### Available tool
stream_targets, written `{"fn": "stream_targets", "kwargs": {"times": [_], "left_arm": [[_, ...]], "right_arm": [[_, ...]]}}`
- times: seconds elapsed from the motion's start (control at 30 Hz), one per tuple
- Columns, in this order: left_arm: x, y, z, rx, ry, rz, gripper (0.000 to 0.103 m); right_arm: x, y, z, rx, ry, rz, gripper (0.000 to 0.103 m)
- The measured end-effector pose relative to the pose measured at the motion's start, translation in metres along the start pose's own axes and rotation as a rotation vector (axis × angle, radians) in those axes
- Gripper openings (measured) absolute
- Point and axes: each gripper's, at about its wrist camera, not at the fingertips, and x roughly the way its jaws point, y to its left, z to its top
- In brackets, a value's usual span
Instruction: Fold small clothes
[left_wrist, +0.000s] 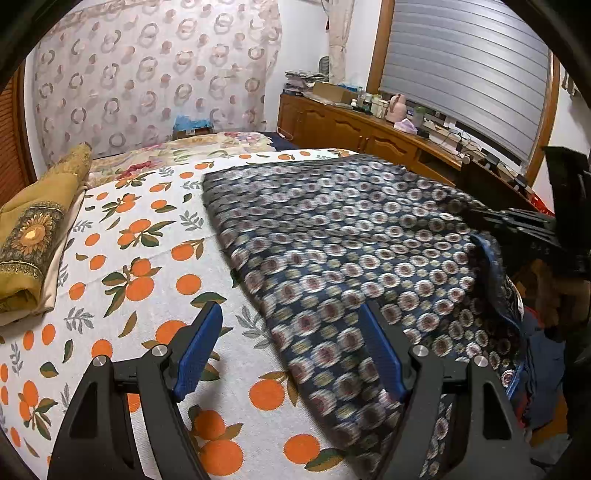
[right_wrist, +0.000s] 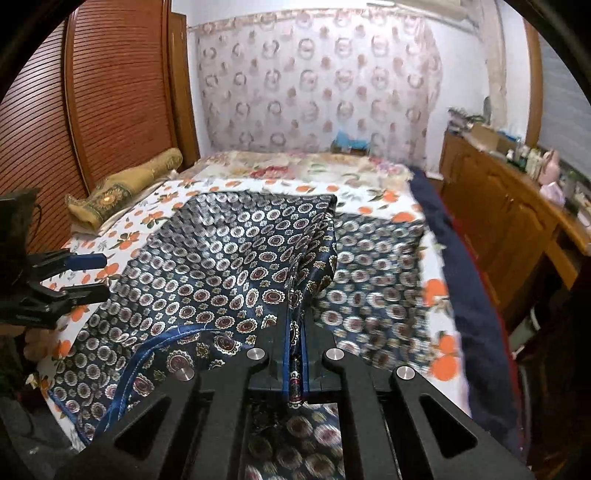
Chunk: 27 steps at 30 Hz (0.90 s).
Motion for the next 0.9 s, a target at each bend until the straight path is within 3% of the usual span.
{"fn": "stream_targets", "kwargs": {"times": [0.27, 0.5, 0.67, 0.77, 0.9], "left_arm": [[-0.001, -0.003, 0.003, 0.005, -0.009, -0.002, 0.077], [-0.002, -0.008, 0.006, 0.014, -0.022, 0.001, 0.077], [-0.002, -0.014, 0.006, 0.028, -0.021, 0.0, 0.077], [-0.002, -0.016, 0.005, 0.029, -0.02, 0.001, 0.077], [-0.002, -0.017, 0.003, 0.027, -0.022, -0.002, 0.077]], "right_arm": [[-0.008, -0.022, -0.029, 0.044, 0.067, -0.086, 0.004], [0.003, -0.01, -0.022, 0.064, 0.082, -0.118, 0.004], [-0.008, -0.007, -0.015, 0.064, 0.054, -0.181, 0.028], [-0.01, 0.005, -0.012, 0.061, 0.032, -0.175, 0.043], [-0.012, 0.03, -0.015, 0.036, 0.048, -0.09, 0.046]]}}
